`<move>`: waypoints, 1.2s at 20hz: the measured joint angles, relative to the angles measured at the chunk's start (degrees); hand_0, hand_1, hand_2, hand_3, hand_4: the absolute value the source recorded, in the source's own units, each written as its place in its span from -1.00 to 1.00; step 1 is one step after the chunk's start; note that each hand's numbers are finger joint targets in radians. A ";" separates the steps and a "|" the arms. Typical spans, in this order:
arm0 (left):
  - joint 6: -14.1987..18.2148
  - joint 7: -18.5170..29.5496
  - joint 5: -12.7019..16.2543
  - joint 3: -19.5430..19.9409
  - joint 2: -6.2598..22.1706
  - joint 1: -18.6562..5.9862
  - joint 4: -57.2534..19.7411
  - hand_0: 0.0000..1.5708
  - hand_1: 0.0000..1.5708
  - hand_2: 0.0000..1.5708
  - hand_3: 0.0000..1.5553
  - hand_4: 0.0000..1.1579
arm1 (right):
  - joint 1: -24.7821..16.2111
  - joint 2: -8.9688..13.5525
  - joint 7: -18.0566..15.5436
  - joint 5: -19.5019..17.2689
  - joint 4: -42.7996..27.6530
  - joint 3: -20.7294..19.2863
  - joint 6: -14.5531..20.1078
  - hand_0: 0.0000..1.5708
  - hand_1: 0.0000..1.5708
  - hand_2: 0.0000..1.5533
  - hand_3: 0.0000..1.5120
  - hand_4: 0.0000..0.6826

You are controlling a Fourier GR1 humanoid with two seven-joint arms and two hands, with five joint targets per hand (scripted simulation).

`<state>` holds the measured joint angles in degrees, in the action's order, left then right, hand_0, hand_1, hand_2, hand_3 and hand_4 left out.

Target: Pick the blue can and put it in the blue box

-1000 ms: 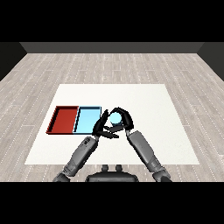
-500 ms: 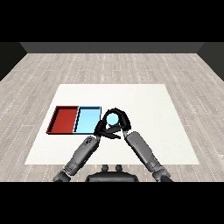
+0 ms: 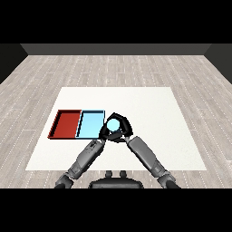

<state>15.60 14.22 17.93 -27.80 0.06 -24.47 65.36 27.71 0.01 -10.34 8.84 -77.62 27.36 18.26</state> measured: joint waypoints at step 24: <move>12.10 -0.72 0.18 -3.87 1.15 -3.73 -4.20 1.00 1.00 0.90 0.62 0.10 | 2.34 1.35 -2.11 4.16 1.70 1.70 1.60 0.86 0.86 0.87 0.86 0.61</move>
<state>27.70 13.50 18.11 -31.66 1.20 -28.19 61.16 30.05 1.36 -12.44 13.00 -75.91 29.06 19.86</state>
